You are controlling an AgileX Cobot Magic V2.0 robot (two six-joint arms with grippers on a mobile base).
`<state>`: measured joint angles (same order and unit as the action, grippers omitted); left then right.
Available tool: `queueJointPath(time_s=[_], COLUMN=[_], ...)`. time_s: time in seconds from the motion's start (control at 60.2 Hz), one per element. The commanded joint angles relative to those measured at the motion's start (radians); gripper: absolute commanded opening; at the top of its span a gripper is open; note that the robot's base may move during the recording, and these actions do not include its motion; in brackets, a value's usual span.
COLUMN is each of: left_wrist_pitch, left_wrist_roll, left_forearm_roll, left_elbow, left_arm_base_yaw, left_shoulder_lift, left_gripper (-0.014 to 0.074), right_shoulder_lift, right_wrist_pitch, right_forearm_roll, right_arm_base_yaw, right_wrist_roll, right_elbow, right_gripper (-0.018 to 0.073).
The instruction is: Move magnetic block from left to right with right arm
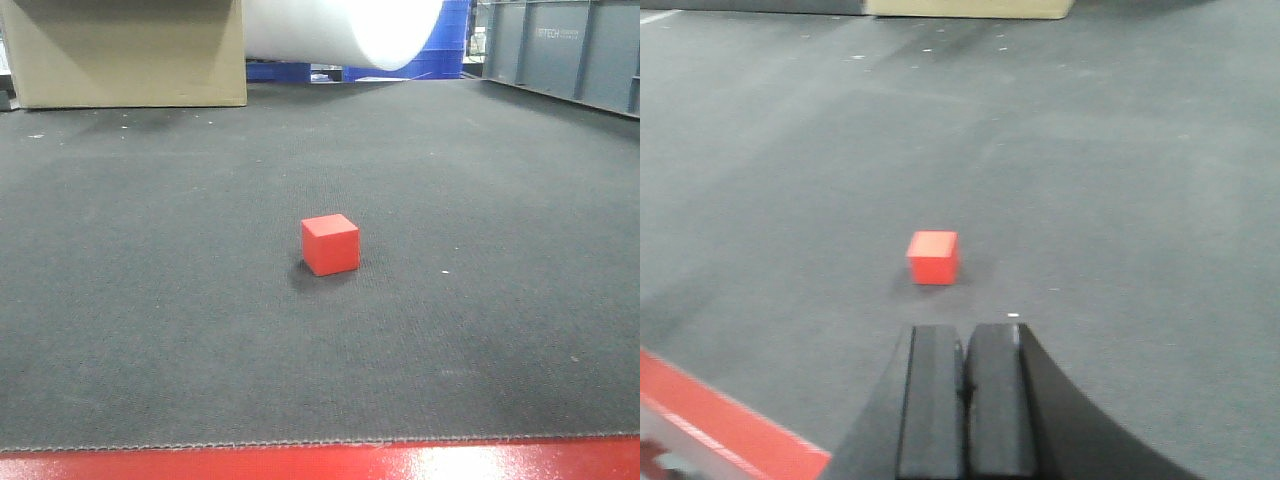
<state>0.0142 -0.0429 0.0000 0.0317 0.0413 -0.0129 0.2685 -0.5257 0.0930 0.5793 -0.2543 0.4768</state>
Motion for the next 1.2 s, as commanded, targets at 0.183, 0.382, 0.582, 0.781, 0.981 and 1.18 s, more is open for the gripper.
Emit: queueJointPath(time_s=[0.183, 0.382, 0.582, 0.781, 0.981, 1.18], left_wrist_pitch=[-0.090, -0.090, -0.090, -0.090, -0.090, -0.090], left_wrist_roll=[-0.004, -0.004, -0.004, -0.004, -0.004, -0.004], left_forearm_roll=[0.000, 0.000, 0.000, 0.000, 0.000, 0.000], left_elbow=[0.010, 0.010, 0.010, 0.010, 0.010, 0.010], left_arm_base_yaw=[0.004, 0.004, 0.004, 0.004, 0.004, 0.004], left_shoulder_lift=[-0.015, -0.015, -0.015, -0.015, -0.013, -0.013], left_gripper=[-0.0116, -0.0116, -0.0116, -0.0116, -0.0116, -0.0116], right_shoulder_lift=[-0.035, -0.174, -0.295, -0.297, -0.297, -0.297], right_wrist_pitch=[0.222, 0.320, 0.376, 0.566, 0.568, 0.568], right_forearm_roll=[-0.147, -0.137, -0.137, -0.143, -0.157, -0.166], right_arm_base_yaw=[-0.312, -0.529, -0.632, -0.636, -0.636, -0.636], right_wrist_roll=[0.266, 0.269, 0.269, 0.268, 0.265, 0.265], right_elbow=[-0.059, -0.202, -0.360, -0.504, -0.502, -0.502], right_gripper=[0.0057, 0.0057, 0.0057, 0.0057, 0.0057, 0.0057])
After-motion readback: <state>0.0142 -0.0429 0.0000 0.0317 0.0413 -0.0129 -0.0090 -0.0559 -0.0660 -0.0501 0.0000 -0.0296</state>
